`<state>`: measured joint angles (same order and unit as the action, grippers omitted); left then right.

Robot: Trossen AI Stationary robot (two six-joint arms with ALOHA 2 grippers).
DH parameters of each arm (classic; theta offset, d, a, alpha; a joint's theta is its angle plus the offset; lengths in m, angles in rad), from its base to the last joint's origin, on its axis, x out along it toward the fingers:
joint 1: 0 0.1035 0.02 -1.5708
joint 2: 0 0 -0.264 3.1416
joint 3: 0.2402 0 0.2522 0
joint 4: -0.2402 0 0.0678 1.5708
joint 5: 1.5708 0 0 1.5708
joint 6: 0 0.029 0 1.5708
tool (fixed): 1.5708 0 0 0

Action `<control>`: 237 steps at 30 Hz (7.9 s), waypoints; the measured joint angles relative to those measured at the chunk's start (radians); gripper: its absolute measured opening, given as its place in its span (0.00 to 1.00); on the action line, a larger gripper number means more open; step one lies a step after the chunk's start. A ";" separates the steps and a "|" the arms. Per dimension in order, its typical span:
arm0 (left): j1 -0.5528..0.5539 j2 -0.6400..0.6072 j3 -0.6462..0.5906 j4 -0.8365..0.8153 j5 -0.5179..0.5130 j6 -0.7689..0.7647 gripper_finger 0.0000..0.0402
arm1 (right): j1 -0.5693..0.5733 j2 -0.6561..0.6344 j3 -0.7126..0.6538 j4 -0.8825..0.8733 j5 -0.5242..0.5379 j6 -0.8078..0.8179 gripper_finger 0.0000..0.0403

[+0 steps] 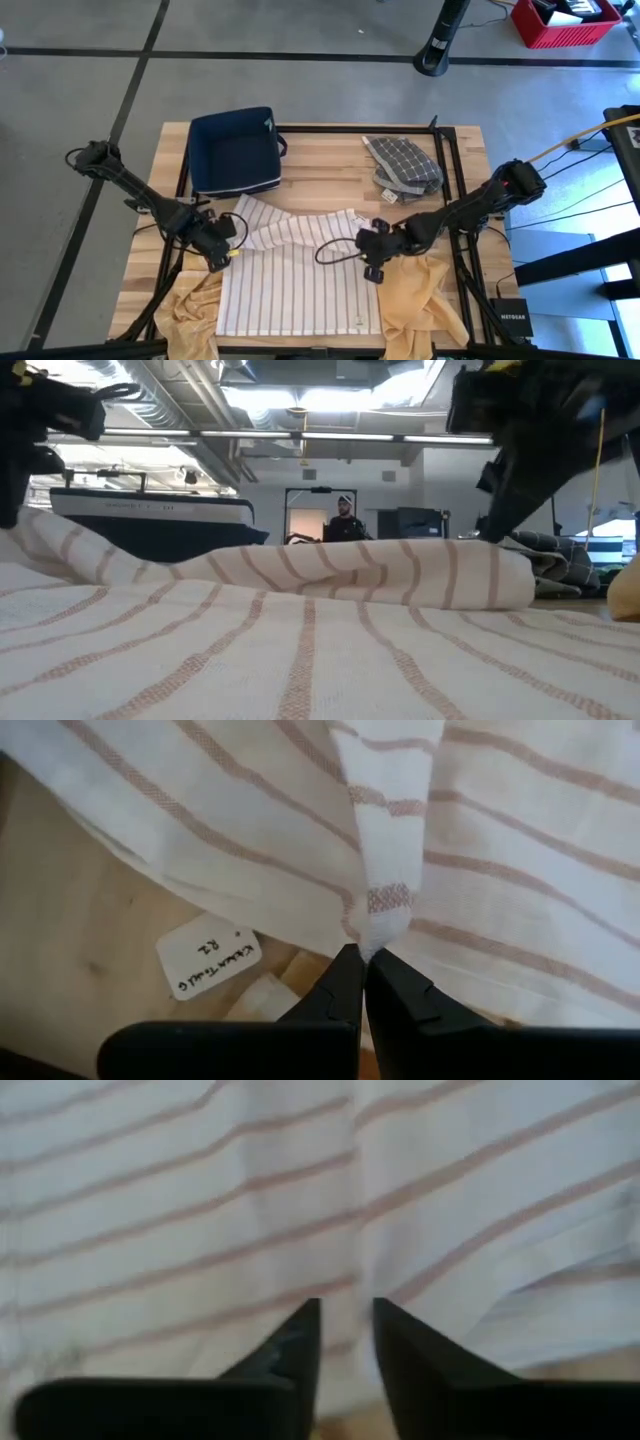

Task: Fold towel
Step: Fold the white towel

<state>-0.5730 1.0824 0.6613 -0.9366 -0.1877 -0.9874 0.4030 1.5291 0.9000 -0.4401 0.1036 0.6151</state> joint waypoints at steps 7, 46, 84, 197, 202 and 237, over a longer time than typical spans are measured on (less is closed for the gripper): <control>0.007 0.000 -0.001 0.017 -0.032 0.013 0.00 | -0.026 0.005 0.078 -0.037 0.346 -0.269 0.53; 0.003 0.000 -0.001 0.065 -0.063 0.025 0.00 | -0.424 0.110 -0.023 0.068 0.111 -0.353 0.57; 0.007 0.000 0.190 -0.123 -0.171 0.170 0.00 | -0.410 -0.103 0.059 -0.131 0.153 -0.452 0.03; -0.326 0.396 0.517 -0.181 -0.010 -0.193 0.00 | 0.350 -0.085 0.051 -0.024 0.043 0.085 0.04; -0.331 0.417 0.517 -0.167 0.009 -0.188 0.00 | 0.349 -0.069 0.051 -0.001 -0.027 0.158 0.04; -0.313 0.376 0.501 -0.067 0.132 -0.117 0.00 | 0.336 -0.113 0.105 -0.016 0.019 0.239 0.04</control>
<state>-0.8858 1.4580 1.1620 -1.0034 -0.0560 -1.1047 0.7391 1.4165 1.0050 -0.4561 0.1224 0.8544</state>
